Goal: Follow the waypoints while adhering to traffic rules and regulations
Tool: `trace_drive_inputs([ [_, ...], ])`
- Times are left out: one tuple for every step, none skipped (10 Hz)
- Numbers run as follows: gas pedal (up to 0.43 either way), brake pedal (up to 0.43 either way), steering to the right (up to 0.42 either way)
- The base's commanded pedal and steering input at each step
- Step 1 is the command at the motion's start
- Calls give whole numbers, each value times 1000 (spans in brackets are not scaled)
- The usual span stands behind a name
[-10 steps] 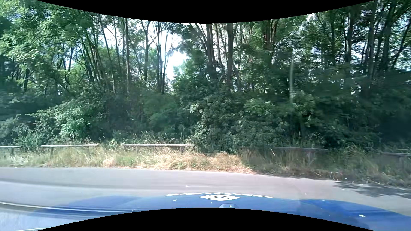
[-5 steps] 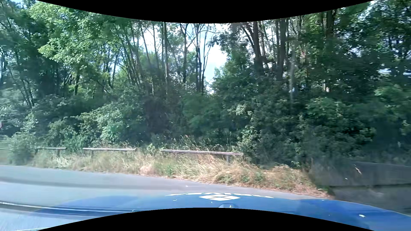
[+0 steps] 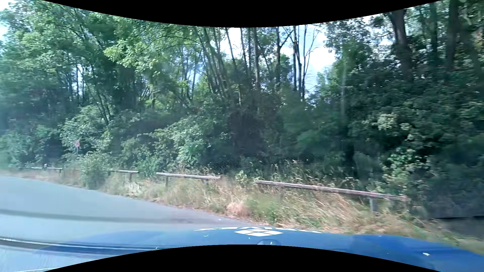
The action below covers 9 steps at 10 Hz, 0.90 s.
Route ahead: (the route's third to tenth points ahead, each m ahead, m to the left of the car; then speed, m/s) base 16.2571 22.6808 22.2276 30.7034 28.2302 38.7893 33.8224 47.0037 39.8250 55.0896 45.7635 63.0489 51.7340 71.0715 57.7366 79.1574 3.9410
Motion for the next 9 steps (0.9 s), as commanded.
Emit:
trace_drive_inputs([
  [331,0,-608],
  [331,0,-601],
  [331,0,-596],
  [331,0,-593],
  [331,0,-583],
  [331,0,-558],
  [331,0,-535],
  [331,0,-498],
  [331,0,-462],
])
